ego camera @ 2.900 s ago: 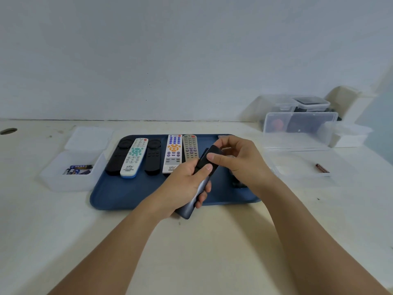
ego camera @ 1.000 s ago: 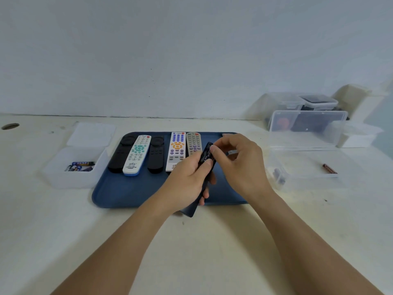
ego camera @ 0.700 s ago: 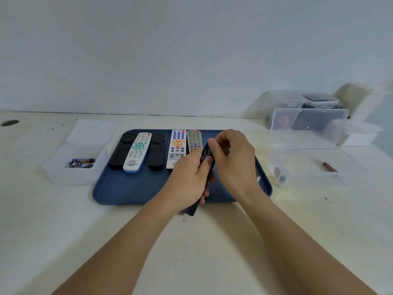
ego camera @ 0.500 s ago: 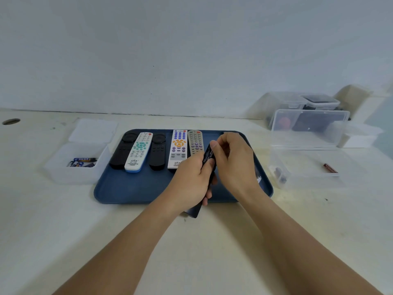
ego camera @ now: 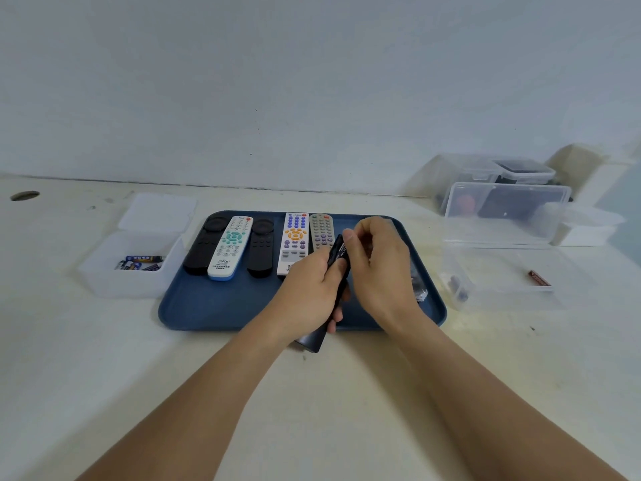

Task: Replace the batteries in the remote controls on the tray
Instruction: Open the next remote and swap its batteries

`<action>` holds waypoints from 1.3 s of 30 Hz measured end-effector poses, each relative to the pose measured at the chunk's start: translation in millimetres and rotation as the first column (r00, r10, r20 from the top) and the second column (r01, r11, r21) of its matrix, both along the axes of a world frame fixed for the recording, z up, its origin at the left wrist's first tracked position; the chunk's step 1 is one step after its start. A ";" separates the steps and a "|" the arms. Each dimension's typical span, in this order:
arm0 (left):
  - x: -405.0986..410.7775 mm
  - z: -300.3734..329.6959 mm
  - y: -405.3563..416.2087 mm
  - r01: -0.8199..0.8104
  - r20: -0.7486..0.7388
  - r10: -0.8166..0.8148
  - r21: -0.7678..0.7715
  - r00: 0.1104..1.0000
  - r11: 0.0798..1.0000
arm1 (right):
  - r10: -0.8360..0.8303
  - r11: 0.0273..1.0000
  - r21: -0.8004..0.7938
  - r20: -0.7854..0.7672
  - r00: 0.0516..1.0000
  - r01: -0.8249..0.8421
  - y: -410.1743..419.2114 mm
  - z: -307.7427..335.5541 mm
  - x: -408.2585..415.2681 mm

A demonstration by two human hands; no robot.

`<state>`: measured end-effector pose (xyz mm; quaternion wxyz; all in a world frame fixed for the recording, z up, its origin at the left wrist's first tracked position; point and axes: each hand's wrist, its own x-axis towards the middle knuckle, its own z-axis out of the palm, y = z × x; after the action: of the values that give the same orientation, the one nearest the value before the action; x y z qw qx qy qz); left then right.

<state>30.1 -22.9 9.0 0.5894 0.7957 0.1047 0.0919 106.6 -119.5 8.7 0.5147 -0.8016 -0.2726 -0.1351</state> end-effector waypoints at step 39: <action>1.8 19.1 26.8 0.048 0.202 0.138 -0.709 0.970 0.703 | 0.512 0.847 0.495 -0.667 0.541 -0.193 -18.0 16.5 0.1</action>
<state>31.9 4.0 28.0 0.8556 0.4876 0.0794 0.1546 106.7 -137.6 25.2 0.7356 -0.5952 -0.1510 0.2861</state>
